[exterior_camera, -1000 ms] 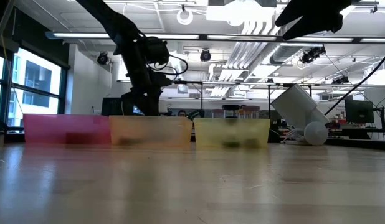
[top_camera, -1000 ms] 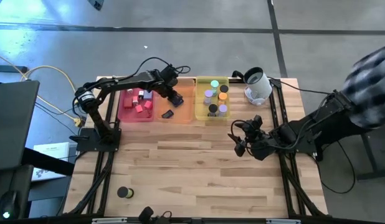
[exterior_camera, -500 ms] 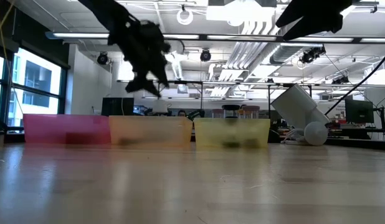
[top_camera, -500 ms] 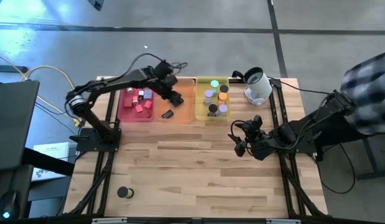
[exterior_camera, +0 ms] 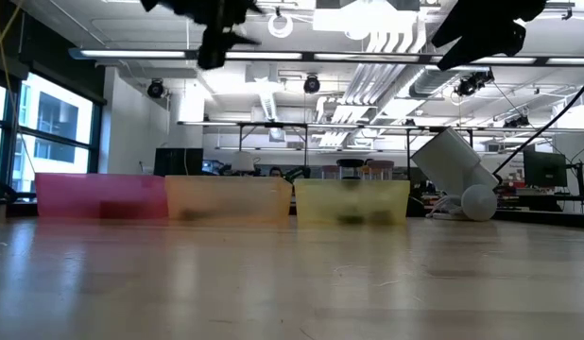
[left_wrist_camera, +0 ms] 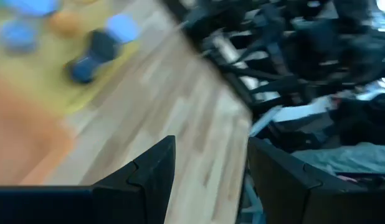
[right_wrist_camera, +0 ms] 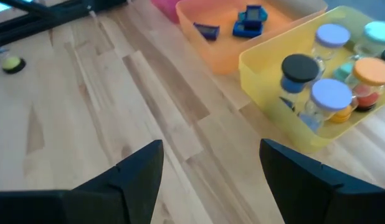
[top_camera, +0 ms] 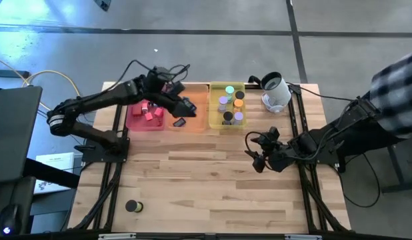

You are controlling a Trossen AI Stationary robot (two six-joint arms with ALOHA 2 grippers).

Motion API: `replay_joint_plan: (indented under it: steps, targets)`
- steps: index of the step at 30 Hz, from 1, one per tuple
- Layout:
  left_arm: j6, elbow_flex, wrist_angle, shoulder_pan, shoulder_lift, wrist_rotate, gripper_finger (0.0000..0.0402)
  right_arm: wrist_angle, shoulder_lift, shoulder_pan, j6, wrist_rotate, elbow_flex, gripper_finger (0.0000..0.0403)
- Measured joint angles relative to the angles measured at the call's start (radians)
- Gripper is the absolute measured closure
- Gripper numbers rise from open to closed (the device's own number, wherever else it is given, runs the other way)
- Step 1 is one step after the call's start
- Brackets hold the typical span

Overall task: Pick & Place Office items
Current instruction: Put the green hourglass into the yellow bin

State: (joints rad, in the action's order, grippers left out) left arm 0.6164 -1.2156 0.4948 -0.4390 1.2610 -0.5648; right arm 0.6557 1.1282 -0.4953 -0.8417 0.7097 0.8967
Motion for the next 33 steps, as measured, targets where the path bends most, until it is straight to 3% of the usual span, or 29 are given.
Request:
replay_joint_plan:
  steps: [6,11,19,23,27,30,33]
  targets:
    - [0.106,0.000,-0.230,0.122,0.031,0.017,0.0207,0.009,0.000,-0.019,0.000,-0.047,0.000,0.0149]
    - [0.115,0.000,-0.253,0.155,0.053,0.078,0.0200,0.009,0.000,-0.053,-0.002,-0.047,0.000,0.0149]
    - [0.162,0.002,-0.309,0.231,0.131,0.158,0.0094,0.024,0.001,-0.129,-0.054,-0.054,0.000,0.0149]
    - [0.335,0.002,-0.394,0.277,0.183,0.109,0.0057,0.028,0.001,-0.160,-0.056,-0.054,0.000,0.0149]
    - [0.332,0.002,-0.572,0.347,0.204,-0.062,0.0052,0.029,0.001,-0.178,-0.056,-0.053,0.000,0.0149]
    - [0.351,-0.003,-0.627,0.426,0.180,0.017,0.0052,0.029,0.002,-0.189,-0.056,-0.052,0.000,0.0149]
    - [0.292,-0.043,-0.561,0.510,0.137,0.150,0.0052,0.030,0.001,-0.199,-0.055,-0.049,0.000,0.0149]
